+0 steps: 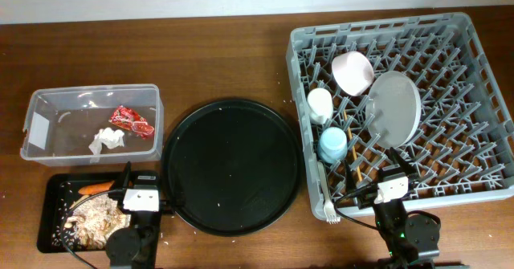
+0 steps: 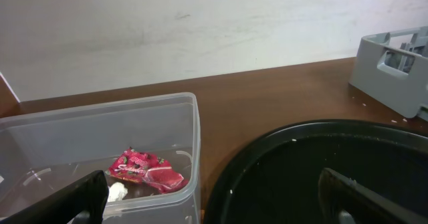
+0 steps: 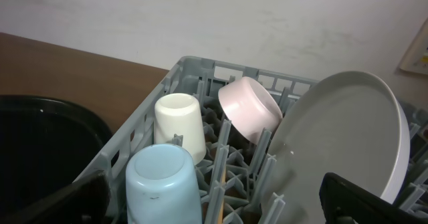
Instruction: Sort waste into correct bins and load items into the dishwasher rack
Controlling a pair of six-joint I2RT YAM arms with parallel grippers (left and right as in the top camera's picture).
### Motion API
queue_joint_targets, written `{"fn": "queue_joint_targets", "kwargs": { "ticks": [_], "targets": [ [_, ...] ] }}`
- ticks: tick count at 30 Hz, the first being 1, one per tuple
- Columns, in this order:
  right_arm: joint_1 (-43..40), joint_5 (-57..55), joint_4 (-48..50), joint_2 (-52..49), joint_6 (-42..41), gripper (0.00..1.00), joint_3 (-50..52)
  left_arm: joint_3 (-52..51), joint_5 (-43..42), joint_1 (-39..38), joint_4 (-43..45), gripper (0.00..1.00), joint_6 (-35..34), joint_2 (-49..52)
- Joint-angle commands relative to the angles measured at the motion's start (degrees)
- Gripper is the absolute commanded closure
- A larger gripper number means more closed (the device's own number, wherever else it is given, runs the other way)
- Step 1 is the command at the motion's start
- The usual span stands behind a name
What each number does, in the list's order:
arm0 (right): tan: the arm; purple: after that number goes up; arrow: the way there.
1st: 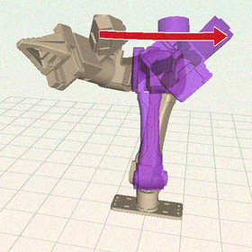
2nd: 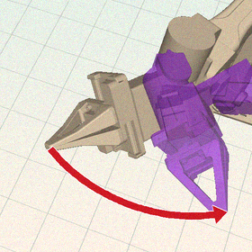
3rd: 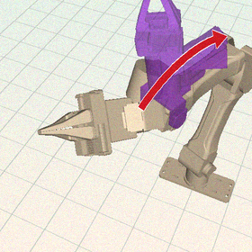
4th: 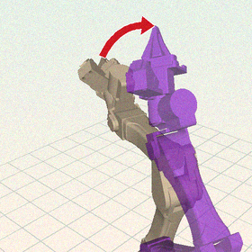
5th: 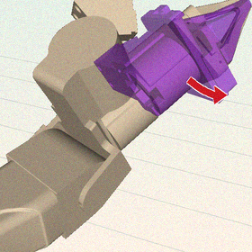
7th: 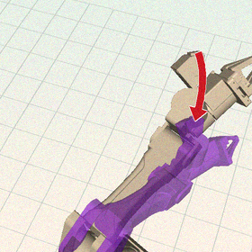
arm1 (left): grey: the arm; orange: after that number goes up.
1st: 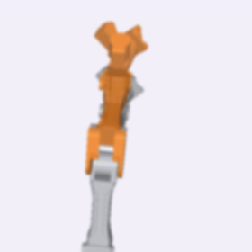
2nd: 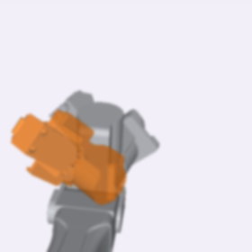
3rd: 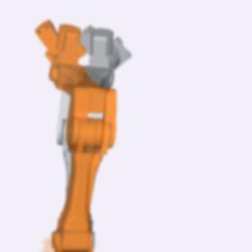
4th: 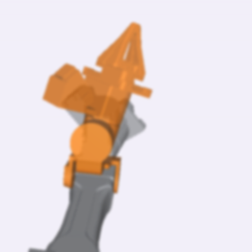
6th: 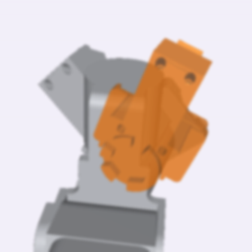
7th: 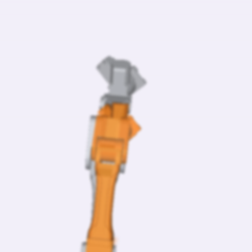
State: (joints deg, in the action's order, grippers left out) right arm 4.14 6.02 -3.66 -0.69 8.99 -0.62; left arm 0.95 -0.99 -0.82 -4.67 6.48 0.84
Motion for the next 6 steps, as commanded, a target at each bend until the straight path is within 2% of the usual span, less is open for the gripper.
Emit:
{"fn": "queue_joint_targets", "kwargs": {
  "ticks": [1, 6],
  "targets": [
    [-0.37, -0.31, -0.24, 0.44, -0.24, 0.01, 0.31, -0.48, 0.81, 0.24, -0.02, 0.01, 1.14, -0.55],
    [-0.37, -0.31, -0.24, 0.44, -0.24, 0.01, 0.31, -0.48, 0.83, 0.24, -0.02, 0.01, 1.14, -0.55]
  ]
}}
